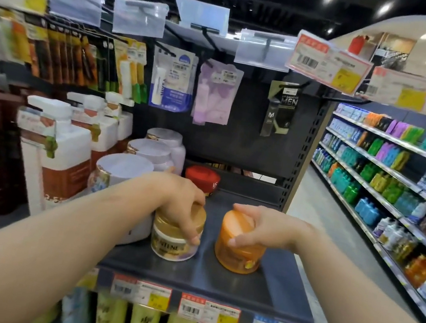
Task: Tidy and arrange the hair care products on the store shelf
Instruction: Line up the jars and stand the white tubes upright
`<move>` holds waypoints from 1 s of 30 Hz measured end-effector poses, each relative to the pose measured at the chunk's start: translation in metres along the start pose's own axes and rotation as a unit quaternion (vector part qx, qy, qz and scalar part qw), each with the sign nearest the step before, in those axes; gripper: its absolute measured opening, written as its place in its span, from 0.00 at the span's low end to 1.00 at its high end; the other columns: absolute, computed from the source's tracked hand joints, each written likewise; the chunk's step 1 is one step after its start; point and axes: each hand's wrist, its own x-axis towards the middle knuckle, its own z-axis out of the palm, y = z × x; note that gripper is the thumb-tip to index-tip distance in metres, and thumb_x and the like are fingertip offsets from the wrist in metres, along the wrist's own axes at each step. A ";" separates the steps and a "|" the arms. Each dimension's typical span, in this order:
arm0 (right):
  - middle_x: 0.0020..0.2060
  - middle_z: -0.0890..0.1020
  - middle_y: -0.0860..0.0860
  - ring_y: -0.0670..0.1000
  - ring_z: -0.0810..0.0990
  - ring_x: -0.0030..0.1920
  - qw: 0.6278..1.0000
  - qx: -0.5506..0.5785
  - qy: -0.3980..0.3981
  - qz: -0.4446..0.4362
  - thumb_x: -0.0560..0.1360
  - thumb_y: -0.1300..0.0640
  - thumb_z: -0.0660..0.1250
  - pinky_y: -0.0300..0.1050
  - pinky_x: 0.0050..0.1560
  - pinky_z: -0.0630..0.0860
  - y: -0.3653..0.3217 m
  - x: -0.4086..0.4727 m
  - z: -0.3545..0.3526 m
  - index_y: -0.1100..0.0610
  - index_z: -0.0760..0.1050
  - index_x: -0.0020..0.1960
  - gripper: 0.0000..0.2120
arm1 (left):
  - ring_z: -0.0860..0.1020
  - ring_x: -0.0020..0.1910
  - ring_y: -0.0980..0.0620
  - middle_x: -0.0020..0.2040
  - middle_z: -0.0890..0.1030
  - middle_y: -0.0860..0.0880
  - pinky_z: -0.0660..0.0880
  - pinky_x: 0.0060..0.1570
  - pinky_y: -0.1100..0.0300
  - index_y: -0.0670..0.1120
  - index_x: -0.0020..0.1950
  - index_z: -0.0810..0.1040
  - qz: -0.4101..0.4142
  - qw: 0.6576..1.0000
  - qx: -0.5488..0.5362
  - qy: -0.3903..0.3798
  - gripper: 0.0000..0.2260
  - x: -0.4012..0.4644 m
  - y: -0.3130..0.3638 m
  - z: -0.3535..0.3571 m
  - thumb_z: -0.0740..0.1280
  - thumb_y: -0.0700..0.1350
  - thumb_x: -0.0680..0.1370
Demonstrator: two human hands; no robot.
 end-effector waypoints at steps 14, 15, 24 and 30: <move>0.70 0.67 0.48 0.52 0.70 0.67 0.999 -0.020 0.013 -0.025 0.60 0.32 0.74 0.50 0.65 0.71 -0.018 -0.005 0.005 0.46 0.58 0.74 0.49 | 0.69 0.65 0.45 0.68 0.69 0.48 0.67 0.57 0.53 0.54 0.75 0.61 0.013 0.999 -0.019 0.023 0.42 -0.006 0.005 0.001 0.68 0.71 0.66; 0.70 0.67 0.49 0.52 0.70 0.66 0.999 -0.025 0.014 -0.022 0.60 0.31 0.74 0.49 0.64 0.72 -0.018 -0.005 0.005 0.46 0.58 0.74 0.49 | 0.69 0.65 0.45 0.69 0.68 0.49 0.67 0.57 0.54 0.54 0.75 0.61 0.014 0.999 -0.021 0.024 0.42 -0.006 0.004 0.001 0.68 0.70 0.66; 0.69 0.69 0.50 0.53 0.70 0.66 0.998 -0.060 0.011 -0.028 0.61 0.31 0.73 0.50 0.65 0.71 -0.019 -0.006 0.002 0.48 0.58 0.74 0.49 | 0.70 0.66 0.46 0.70 0.68 0.48 0.72 0.58 0.54 0.53 0.75 0.60 0.004 1.000 -0.024 0.010 0.44 -0.006 0.007 -0.001 0.68 0.71 0.66; 0.71 0.67 0.50 0.53 0.68 0.69 0.996 -0.078 0.002 -0.052 0.63 0.33 0.72 0.49 0.68 0.68 -0.017 -0.005 -0.002 0.49 0.56 0.76 0.48 | 0.72 0.62 0.46 0.67 0.70 0.49 0.74 0.56 0.54 0.53 0.74 0.63 -0.002 1.000 -0.021 0.003 0.43 -0.008 0.010 -0.001 0.68 0.71 0.65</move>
